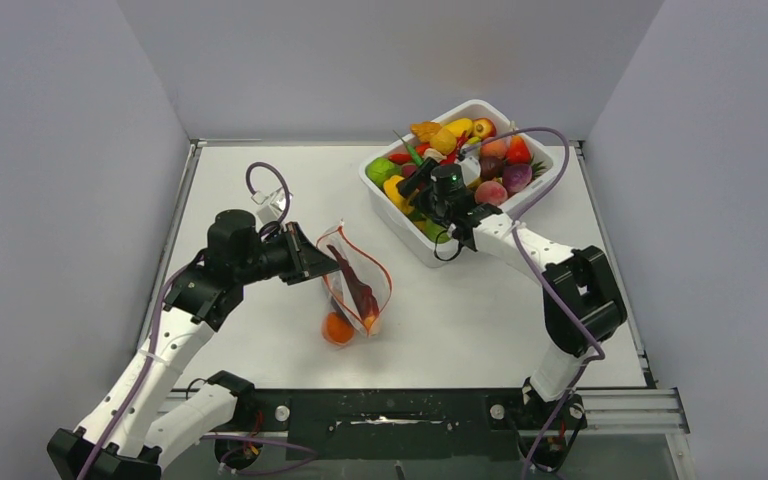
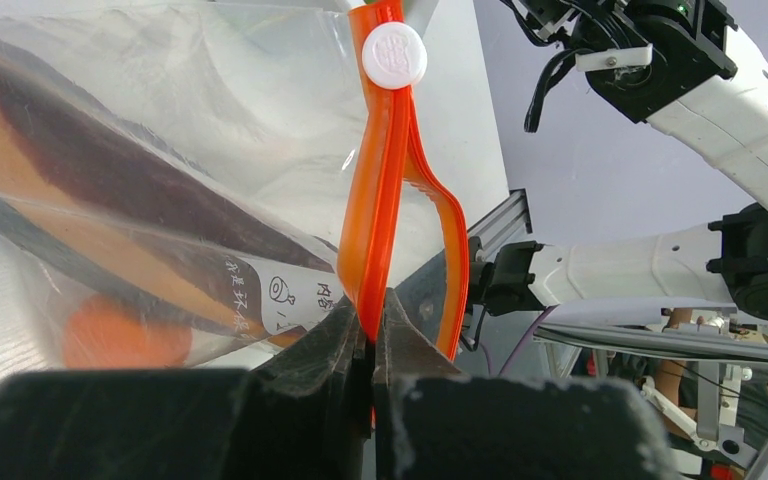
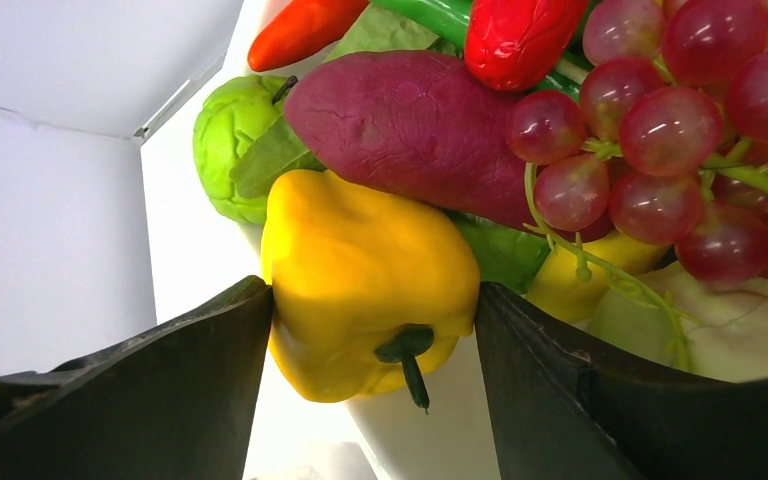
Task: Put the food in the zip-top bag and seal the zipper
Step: Pick up the fake vegetable from the bin, then place the fake vegetable in the zipper food storage bag.
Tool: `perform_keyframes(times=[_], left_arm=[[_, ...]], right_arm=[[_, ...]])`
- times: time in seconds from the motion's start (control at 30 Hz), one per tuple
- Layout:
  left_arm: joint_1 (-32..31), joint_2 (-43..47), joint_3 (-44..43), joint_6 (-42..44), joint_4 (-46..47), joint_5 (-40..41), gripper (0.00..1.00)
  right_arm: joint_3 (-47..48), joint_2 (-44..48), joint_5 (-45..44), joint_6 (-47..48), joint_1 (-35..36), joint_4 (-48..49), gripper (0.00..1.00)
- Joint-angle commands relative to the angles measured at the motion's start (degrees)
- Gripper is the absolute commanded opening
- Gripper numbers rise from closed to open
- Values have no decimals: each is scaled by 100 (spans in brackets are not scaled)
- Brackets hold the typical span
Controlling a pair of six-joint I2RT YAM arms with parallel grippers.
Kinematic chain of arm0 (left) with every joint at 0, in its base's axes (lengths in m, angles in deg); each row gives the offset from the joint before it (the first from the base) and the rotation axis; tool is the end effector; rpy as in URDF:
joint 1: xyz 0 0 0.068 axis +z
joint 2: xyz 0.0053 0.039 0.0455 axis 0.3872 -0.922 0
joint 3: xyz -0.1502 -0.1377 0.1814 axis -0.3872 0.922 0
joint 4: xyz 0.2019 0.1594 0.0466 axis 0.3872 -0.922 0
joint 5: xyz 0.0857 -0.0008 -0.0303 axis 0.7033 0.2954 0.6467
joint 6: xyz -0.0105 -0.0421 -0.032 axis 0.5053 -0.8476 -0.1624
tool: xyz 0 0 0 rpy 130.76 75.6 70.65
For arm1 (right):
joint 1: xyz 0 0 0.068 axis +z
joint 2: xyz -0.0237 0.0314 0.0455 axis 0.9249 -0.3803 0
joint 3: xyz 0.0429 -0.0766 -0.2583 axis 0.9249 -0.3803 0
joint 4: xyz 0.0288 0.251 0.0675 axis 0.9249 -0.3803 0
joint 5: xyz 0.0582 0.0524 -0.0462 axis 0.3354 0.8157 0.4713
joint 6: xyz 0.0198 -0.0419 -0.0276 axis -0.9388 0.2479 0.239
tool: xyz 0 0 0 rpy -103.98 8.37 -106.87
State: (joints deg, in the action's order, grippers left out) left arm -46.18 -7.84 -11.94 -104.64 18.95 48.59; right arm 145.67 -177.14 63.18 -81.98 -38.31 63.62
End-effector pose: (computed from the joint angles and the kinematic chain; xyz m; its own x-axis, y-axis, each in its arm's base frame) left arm 0.1698 -0.0923 0.3363 -0.8169 -0.3147 -0.4833 0.2424 0.5730 -0.7829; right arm 0.3510 0.1894 0.2508 -0.5006 0.7085 -0.4974 0.2206 0.6600 0.7182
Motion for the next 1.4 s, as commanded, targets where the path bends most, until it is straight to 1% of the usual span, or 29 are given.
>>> perform_keyframes(times=[0.0,0.27,0.47,0.63,0.8,0.9,1.03,1.17,1.37], left_arm=[[28,16,-270,37,263,-72,0],[28,50,-186,-40,340,114,0],[28,-41,-236,-13,373,194,0],[29,-184,-386,60,355,205,0],[31,-318,-446,64,417,205,0],[28,-383,-459,27,473,205,0],[28,-458,-494,23,496,367,0],[28,-503,-516,23,481,418,0],[28,-501,-478,58,393,473,0]], right_arm=[[-117,426,17,253,72,537,48],[-374,1171,-230,816,81,458,45],[-554,1885,-363,1474,73,61,45],[-676,2522,-229,1972,79,-337,45],[-690,3084,194,2345,196,-828,45],[-619,3339,461,2537,489,-1126,45],[-374,3444,629,2732,1093,-1547,45],[-295,3423,859,2660,1602,-1695,45],[-136,3175,712,2676,2178,-1895,47]])
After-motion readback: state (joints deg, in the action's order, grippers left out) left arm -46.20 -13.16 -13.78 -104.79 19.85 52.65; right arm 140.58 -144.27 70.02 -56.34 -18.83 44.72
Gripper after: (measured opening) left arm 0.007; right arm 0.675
